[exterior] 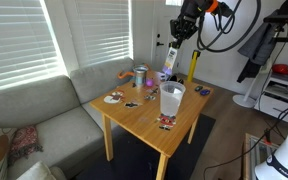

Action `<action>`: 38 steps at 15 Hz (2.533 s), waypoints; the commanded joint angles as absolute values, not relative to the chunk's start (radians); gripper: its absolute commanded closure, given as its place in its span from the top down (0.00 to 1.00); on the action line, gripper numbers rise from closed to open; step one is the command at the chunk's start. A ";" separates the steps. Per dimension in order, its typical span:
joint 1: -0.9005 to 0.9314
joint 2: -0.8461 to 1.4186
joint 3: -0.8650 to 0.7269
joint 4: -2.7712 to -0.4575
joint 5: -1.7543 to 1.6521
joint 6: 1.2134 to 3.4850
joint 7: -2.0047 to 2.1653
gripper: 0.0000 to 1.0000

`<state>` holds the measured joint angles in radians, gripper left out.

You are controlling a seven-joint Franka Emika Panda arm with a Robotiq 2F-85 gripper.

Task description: Put the plastic cup on the left side of the table then put the squishy drinks in it

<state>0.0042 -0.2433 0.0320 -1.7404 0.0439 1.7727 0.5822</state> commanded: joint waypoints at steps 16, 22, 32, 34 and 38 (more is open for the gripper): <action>0.036 -0.212 0.102 -1.875 0.070 1.760 0.406 0.04; 0.035 -0.221 0.105 -1.931 0.052 1.820 0.414 0.04; -0.005 -0.270 0.071 -1.885 0.047 1.871 0.450 0.97; -0.052 -0.240 0.048 -1.854 0.012 1.897 0.512 1.00; -0.131 -0.143 -0.006 -1.814 -0.014 1.973 0.606 1.00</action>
<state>-0.0943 -0.2304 0.0182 -1.8672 0.0123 1.9306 0.5152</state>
